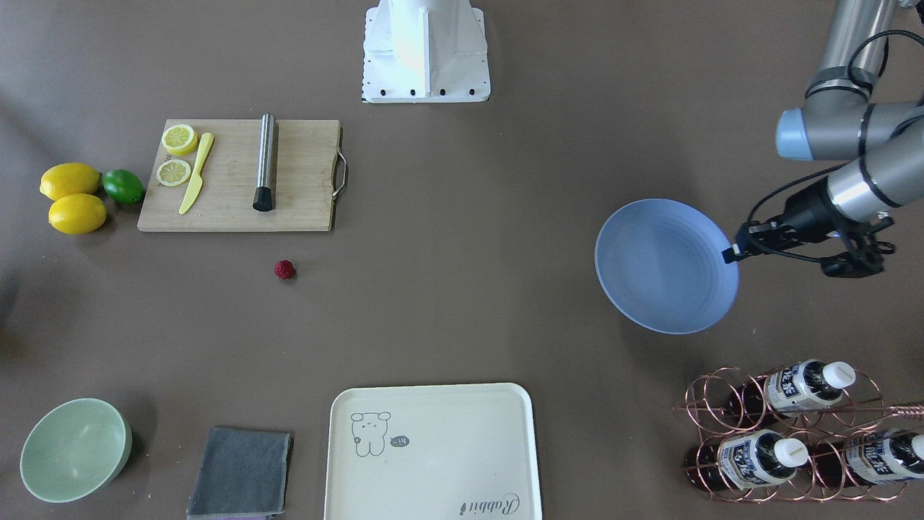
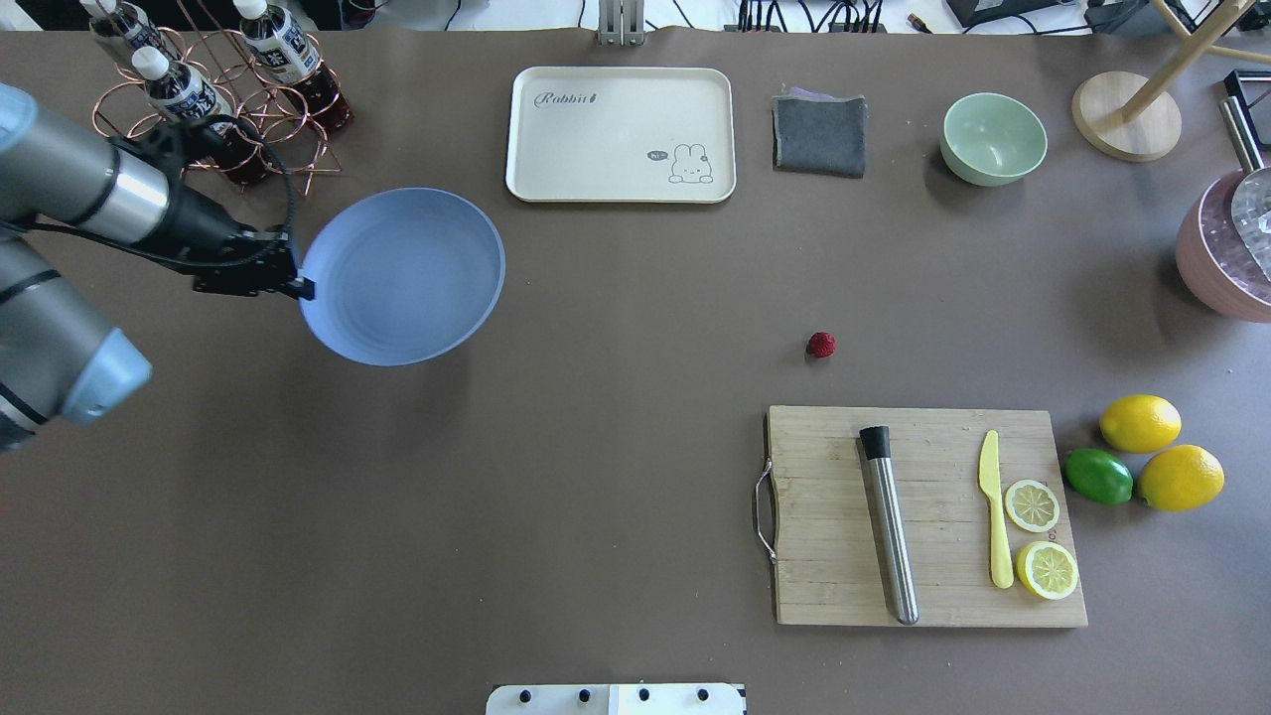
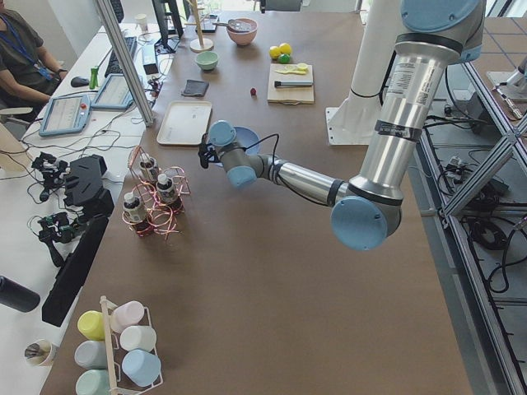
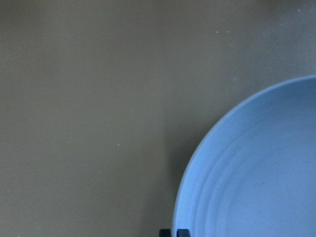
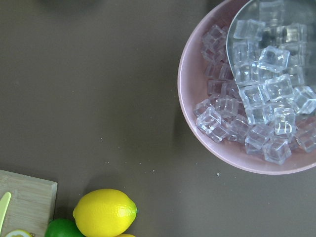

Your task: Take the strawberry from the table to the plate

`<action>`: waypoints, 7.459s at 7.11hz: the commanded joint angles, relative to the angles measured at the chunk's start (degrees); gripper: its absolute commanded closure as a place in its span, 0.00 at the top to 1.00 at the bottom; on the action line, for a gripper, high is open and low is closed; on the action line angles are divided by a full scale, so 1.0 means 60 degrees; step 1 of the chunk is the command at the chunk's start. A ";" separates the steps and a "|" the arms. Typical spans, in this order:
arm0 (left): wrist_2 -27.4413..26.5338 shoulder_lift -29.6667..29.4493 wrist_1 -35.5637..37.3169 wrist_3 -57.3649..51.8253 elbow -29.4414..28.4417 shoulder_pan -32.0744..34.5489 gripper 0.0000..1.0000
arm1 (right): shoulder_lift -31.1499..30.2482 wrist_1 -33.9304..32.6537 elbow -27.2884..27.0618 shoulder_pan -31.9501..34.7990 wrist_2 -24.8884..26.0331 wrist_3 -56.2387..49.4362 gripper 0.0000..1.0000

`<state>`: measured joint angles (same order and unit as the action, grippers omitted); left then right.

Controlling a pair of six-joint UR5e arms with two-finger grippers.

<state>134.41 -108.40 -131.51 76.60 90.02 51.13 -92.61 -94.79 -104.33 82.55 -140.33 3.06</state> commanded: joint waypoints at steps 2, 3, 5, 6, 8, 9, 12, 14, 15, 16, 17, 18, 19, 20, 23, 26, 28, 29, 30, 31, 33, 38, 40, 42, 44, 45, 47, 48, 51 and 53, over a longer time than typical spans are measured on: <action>-0.3027 -0.1559 0.0384 0.2043 0.0070 -0.2904 0.00 | 0.0959 0.0007 -0.0043 -0.1011 -0.0005 0.2061 1.00; -0.3398 -0.1779 0.0502 0.2044 -0.0046 -0.3302 0.00 | 0.1179 0.0022 -0.0029 -0.1377 0.0010 0.2532 1.00; -0.4074 -0.1913 0.0517 0.2058 -0.0048 -0.3875 0.00 | 0.1561 0.0008 0.0015 -0.1833 0.0097 0.2960 1.00; -0.4076 -0.1899 0.0575 0.2044 -0.0106 -0.3892 0.00 | 0.1649 0.0022 0.0030 -0.2140 0.0243 0.2961 1.00; -0.4061 -0.1870 0.0576 0.2000 -0.0135 -0.3878 0.00 | 0.2160 0.0007 0.0030 -0.2536 0.0478 0.3717 1.00; -0.4032 -0.1811 0.0576 0.1971 -0.0121 -0.3819 0.00 | 0.2366 0.0022 0.0016 -0.2814 0.0624 0.4245 1.00; -0.4047 -0.1709 0.0648 0.1970 -0.0121 -0.3790 0.16 | 0.2558 0.0022 -0.0014 -0.3108 0.0654 0.4513 1.00; -0.4003 -0.1723 0.0664 0.1970 0.0025 -0.3572 0.72 | 0.2704 0.0022 -0.0072 -0.3299 0.0757 0.4834 1.00; -0.3901 -0.1694 0.0722 0.1970 0.0243 -0.3425 0.76 | 0.2995 0.0022 -0.0072 -0.3633 0.0931 0.5503 1.00; -0.3305 -0.1665 0.0751 0.1956 0.0260 -0.2916 0.76 | 0.3404 0.0225 0.0000 -0.4231 0.1339 0.6351 1.00; -0.2777 -0.1505 0.0795 0.1695 0.0260 -0.2403 0.76 | 0.3466 0.1286 0.0247 -0.5035 0.2039 0.7534 1.00; -0.2526 -0.1257 0.0796 0.0836 0.0289 -0.2035 0.76 | 0.3496 0.2660 0.0757 -0.5725 0.2423 0.8851 1.00; -0.2204 -0.1080 0.0796 0.0523 0.0260 -0.1655 0.76 | 0.3641 0.3587 0.1314 -0.6167 0.2761 0.9459 1.00; -0.2041 -0.1020 0.0796 0.0317 0.0246 -0.1477 0.76 | 0.3961 0.3698 0.1682 -0.6432 0.3054 0.9668 1.00; -0.2040 -0.1034 0.1074 0.0315 0.0275 -0.1460 0.76 | 0.4403 0.3699 0.2079 -0.7123 0.3818 0.9832 0.90; -0.2040 -0.1020 0.1074 0.0330 0.0289 -0.1475 0.78 | 0.4696 0.3713 0.2432 -0.7138 0.3877 0.9817 0.59; -0.2040 -0.1020 0.1074 0.0330 0.0289 -0.1475 0.78 | 0.4712 0.3713 0.2447 -0.7138 0.3877 0.9773 0.27; -0.2040 -0.1020 0.1074 0.0330 0.0289 -0.1475 0.78 | 0.4712 0.3713 0.2447 -0.7152 0.3863 0.9744 0.08; -0.2040 -0.1020 0.1074 0.0330 0.0289 -0.1461 0.78 | 0.4712 0.3713 0.2418 -0.7152 0.3863 0.9714 0.00; -0.2040 -0.1020 0.1074 0.0330 0.0289 -0.1460 0.78 | 0.4958 0.3684 0.2302 -0.7080 0.3805 0.9729 0.00; -0.2040 -0.0889 0.1074 0.0330 0.0493 -0.1460 0.78 | 0.5631 0.3582 0.2286 -0.7079 0.3775 1.0151 0.00; -0.1190 -0.0595 0.1599 -0.1410 0.0246 -0.0217 0.78 | 0.7083 0.3552 0.2534 -0.9169 0.5526 1.2482 0.00; -0.1117 -0.0419 0.1587 -0.1531 0.0260 -0.0128 0.78 | 0.7289 0.3567 0.3015 -0.9364 0.5693 1.2468 0.00; -0.1117 -0.0244 0.1558 -0.1516 0.0362 -0.0127 0.78 | 0.7348 0.3582 0.3121 -0.9379 0.5694 1.2468 0.00; -0.1117 -0.0199 0.1557 -0.1516 0.0392 -0.0127 0.78 | 0.7319 0.3567 0.3106 -0.9321 0.5694 1.2468 0.39; -0.1117 -0.0199 0.1557 -0.1516 0.0377 -0.0127 0.78 | 0.7334 0.3567 0.3106 -0.9306 0.5708 1.2483 0.99; -0.1131 -0.0214 0.1557 -0.1516 0.0377 -0.0142 0.79 | 0.7319 0.3567 0.3034 -0.9102 0.5636 1.2454 1.00; -0.1131 -0.0229 0.1557 -0.1516 0.0392 -0.0128 0.79 | 0.7276 0.3553 0.2961 -0.8811 0.5446 1.2439 1.00; -0.1117 -0.0171 0.1732 -0.1850 0.0421 0.0601 0.79 | 0.4386 0.2472 -0.0076 -0.6255 0.3007 1.1408 1.00; -0.1102 0.0354 0.3350 -0.4608 0.0945 0.1611 0.79 | 0.3195 0.2088 -0.0176 -0.4158 0.1581 0.8280 1.00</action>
<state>127.72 -108.01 -116.78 57.60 93.72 57.50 -68.49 -81.00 -104.34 50.67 -126.46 63.26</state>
